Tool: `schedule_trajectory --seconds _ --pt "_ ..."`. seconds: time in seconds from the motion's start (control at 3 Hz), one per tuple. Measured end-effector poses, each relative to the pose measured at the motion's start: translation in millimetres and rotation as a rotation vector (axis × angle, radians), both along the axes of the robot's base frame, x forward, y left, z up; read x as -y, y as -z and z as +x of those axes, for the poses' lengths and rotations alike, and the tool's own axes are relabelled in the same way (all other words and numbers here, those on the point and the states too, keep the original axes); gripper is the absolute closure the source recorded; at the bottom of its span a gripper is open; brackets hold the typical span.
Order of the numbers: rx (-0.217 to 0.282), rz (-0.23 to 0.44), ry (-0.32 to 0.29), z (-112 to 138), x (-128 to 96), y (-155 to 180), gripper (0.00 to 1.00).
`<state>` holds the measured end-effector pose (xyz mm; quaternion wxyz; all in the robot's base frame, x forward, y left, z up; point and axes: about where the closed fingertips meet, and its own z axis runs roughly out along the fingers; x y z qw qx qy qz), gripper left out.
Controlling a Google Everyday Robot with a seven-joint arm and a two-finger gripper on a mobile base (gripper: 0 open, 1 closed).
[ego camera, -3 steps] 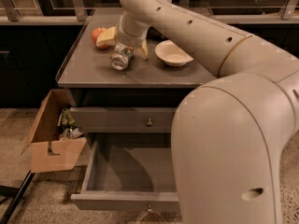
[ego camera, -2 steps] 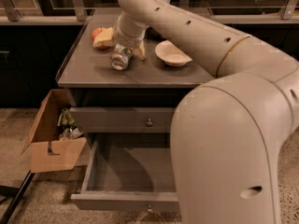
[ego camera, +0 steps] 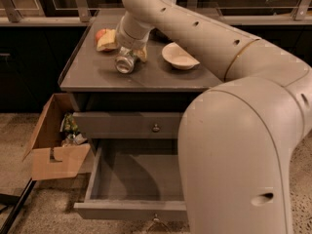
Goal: Place 7up can into middle drawer
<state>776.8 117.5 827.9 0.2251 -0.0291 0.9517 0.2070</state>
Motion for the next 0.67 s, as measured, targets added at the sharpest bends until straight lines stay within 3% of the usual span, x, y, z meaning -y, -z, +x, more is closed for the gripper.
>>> schedule_trajectory --seconds 0.67 --pt "0.0 0.0 0.0 0.0 0.0 0.1 0.69"
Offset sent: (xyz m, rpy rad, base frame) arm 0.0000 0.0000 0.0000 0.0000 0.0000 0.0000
